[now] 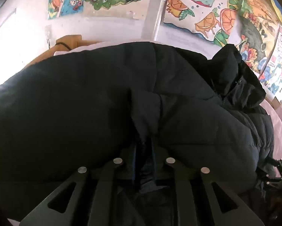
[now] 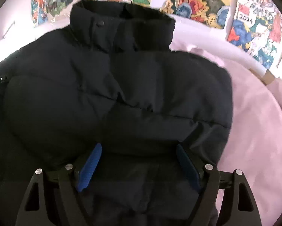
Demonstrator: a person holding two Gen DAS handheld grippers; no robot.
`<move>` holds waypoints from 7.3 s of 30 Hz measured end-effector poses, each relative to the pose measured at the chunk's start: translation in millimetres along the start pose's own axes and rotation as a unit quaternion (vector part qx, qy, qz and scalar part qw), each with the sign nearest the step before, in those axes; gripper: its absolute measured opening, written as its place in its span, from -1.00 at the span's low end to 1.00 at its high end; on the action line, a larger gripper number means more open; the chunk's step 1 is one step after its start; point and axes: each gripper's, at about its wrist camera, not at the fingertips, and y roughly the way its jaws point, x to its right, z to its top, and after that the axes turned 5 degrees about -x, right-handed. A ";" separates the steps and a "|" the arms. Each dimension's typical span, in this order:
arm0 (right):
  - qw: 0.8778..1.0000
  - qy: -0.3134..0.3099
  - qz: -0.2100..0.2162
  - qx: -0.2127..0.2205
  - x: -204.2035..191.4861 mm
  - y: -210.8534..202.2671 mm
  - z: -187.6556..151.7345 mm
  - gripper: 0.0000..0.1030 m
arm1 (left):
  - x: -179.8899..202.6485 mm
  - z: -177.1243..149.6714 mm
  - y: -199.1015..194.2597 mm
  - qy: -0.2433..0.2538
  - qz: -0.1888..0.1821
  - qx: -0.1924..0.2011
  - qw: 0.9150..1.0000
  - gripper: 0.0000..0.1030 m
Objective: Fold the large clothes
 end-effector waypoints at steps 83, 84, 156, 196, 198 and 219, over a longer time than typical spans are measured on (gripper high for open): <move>0.933 0.242 0.241 0.114 116.5 -84.3 -36.4 0.90 | 229.4 -74.7 -89.2 0.346 -0.128 0.072 0.927 -0.93; 0.928 0.247 0.256 0.115 119.7 -81.8 -36.6 0.90 | 235.4 -82.4 -78.5 0.360 -0.130 0.057 0.922 -0.93; 0.983 0.173 0.026 0.048 92.7 -18.4 15.2 -0.77 | 75.8 -24.7 -9.3 0.124 0.051 0.006 0.991 0.37; 0.971 0.178 0.116 0.110 104.7 -36.6 171.4 0.45 | 125.7 141.0 -0.6 0.079 -0.059 0.039 0.994 0.60; 0.970 0.189 0.116 0.099 103.1 -16.2 186.4 0.40 | 122.7 153.5 12.7 0.070 -0.068 0.034 0.995 0.59; 0.971 0.117 0.127 0.168 81.7 -65.0 116.4 -0.83 | 96.6 81.4 -43.0 0.083 -0.150 0.074 0.982 -0.94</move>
